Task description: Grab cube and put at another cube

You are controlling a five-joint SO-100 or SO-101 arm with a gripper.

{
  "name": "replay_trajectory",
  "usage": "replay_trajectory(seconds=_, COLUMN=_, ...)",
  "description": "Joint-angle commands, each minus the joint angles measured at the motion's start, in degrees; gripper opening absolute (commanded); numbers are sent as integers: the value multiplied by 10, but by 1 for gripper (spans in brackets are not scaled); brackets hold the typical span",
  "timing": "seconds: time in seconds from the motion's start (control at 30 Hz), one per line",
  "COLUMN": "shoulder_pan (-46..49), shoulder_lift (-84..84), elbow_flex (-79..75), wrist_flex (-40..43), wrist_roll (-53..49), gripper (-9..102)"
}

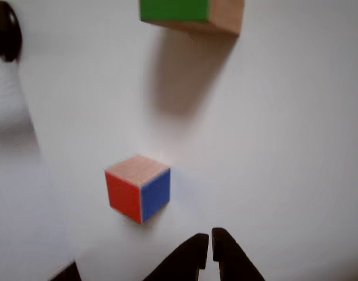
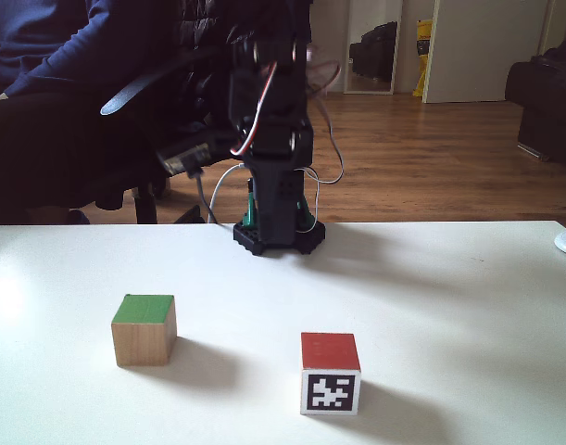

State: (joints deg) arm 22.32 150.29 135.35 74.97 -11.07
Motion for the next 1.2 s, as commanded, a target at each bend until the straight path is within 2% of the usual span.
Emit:
replay_trajectory(seconds=0.0, shoulder_pan=33, shoulder_lift=-76, elbow_flex=-102, wrist_flex=-11, wrist_roll=-40, gripper=0)
replay_trajectory(seconds=0.27, shoulder_pan=101, shoulder_lift=-98, elbow_flex=-135, wrist_flex=-11, wrist_roll=-198, gripper=1)
replay_trajectory(seconds=0.43, shoulder_pan=142, shoulder_lift=-177, elbow_flex=-165, wrist_flex=-5, wrist_roll=-242, gripper=12)
replay_trajectory(seconds=0.53, shoulder_pan=169, shoulder_lift=-246, elbow_flex=-218, wrist_flex=-1, wrist_roll=-253, gripper=20)
replay_trajectory(seconds=0.73, shoulder_pan=210, shoulder_lift=-415, elbow_flex=-386, wrist_flex=88, wrist_roll=-257, gripper=33)
replay_trajectory(seconds=1.17, shoulder_pan=260, shoulder_lift=-579, elbow_flex=-479, wrist_flex=126, wrist_roll=-259, gripper=40)
